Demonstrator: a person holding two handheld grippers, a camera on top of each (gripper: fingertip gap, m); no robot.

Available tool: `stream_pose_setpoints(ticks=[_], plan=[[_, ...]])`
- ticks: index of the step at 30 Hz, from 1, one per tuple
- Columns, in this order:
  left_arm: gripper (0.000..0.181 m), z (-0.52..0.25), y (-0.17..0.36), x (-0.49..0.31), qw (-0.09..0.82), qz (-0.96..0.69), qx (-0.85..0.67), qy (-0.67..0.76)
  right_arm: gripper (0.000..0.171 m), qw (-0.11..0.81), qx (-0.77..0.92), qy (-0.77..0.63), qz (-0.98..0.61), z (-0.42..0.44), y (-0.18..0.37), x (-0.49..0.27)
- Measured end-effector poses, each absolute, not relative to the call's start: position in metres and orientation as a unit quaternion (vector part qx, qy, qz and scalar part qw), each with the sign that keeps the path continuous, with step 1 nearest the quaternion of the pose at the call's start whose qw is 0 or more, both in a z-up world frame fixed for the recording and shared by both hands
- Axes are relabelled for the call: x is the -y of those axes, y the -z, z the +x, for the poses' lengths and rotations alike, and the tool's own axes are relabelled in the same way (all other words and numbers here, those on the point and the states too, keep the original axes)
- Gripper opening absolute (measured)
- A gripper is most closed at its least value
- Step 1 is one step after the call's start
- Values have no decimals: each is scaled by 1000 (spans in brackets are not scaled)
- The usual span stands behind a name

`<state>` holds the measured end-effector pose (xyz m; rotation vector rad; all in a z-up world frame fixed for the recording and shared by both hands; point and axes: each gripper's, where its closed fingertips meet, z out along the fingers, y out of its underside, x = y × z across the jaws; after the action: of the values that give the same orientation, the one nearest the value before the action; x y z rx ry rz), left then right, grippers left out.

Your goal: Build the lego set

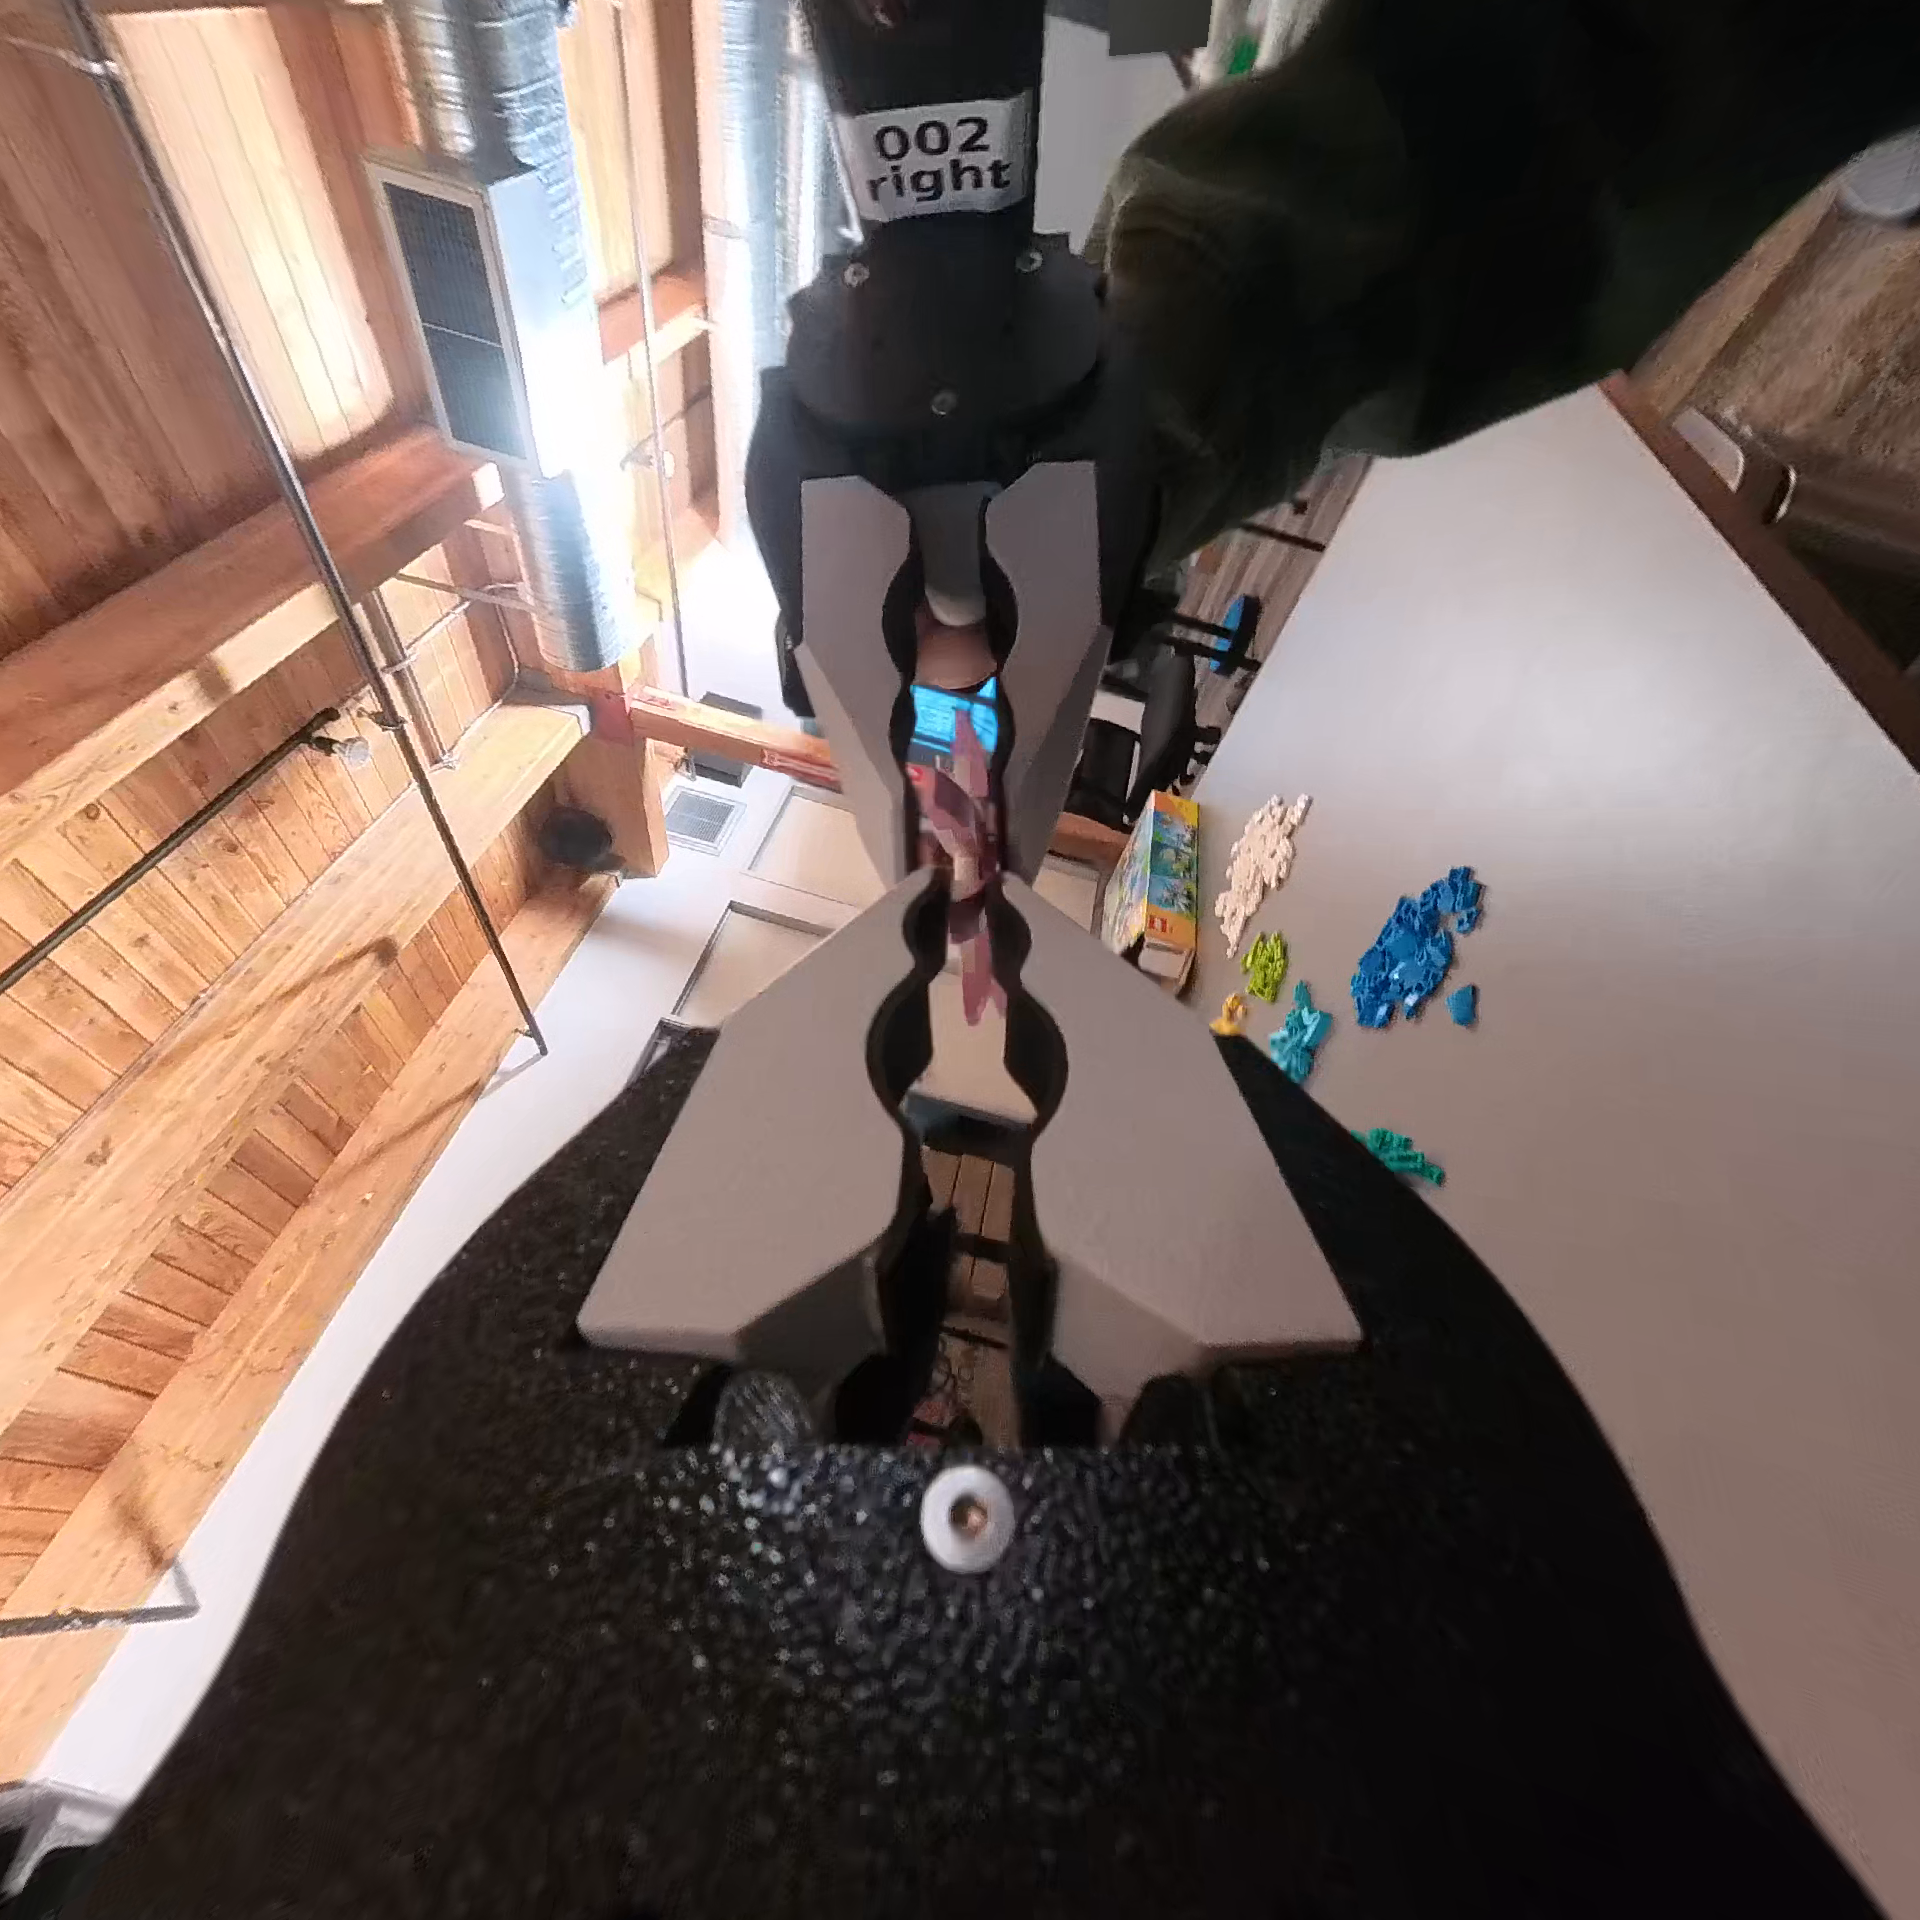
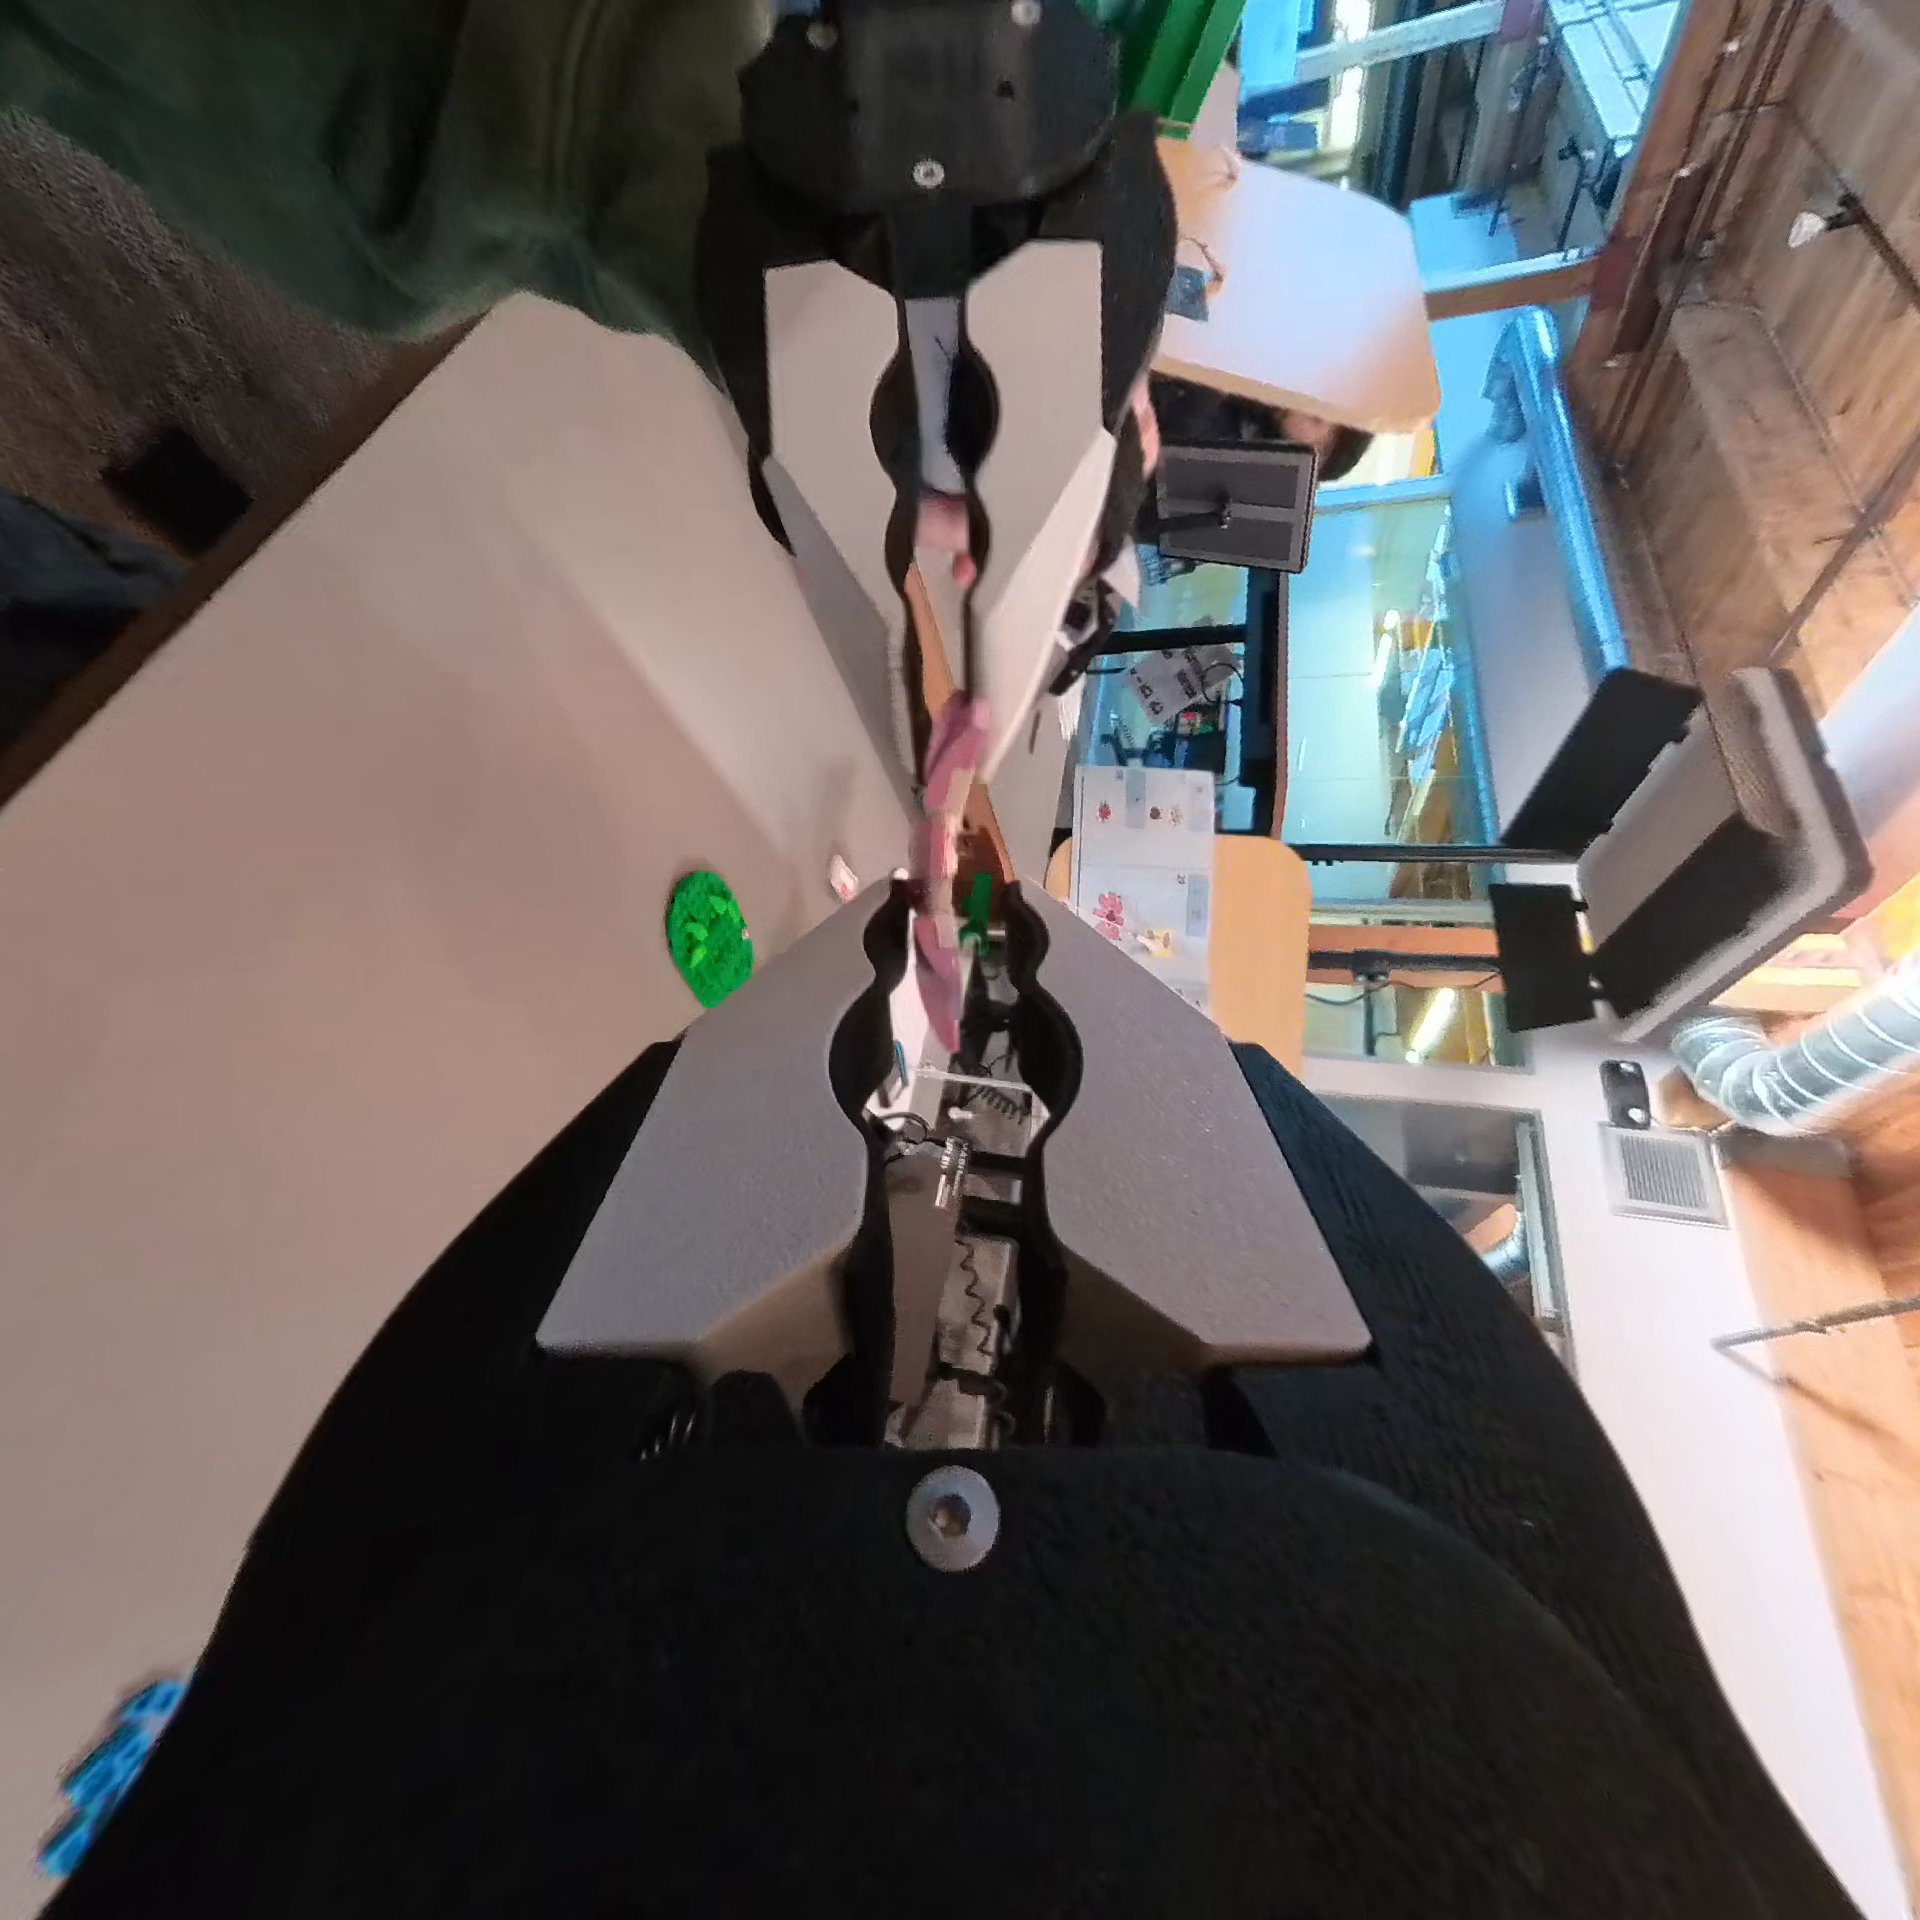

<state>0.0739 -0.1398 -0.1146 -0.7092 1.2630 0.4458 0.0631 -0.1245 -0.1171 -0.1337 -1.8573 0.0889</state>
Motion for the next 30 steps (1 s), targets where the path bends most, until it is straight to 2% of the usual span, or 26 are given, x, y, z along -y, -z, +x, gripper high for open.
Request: stream_pose_setpoints(ticks=[1, 5, 7, 15, 18, 22, 30], plan=[[3, 73, 116, 135, 723, -325, -570, -215, 17, 603, 795, -41, -59, 61, 118, 119], [3, 58, 126, 109, 687, -331, -558, -326, 59, 619, 778, -59, -89, 55, 126, 92], [3, 51, 131, 99, 673, -332, -552, -365, 66, 630, 767, -76, -94, 57, 135, 76], [3, 26, 162, 60, 591, -321, -543, -502, 66, 735, 619, -209, -182, 53, 181, -8], [3, 21, 185, 44, 581, -349, -548, -490, 61, 762, 548, -259, -227, 49, 196, -35], [3, 13, 210, 28, 615, -398, -513, -448, 57, 750, 531, -317, -235, 52, 204, -33], [3, 3, 268, 4, 594, -457, -503, -429, 56, 748, 528, -328, -233, 54, 210, -31]])
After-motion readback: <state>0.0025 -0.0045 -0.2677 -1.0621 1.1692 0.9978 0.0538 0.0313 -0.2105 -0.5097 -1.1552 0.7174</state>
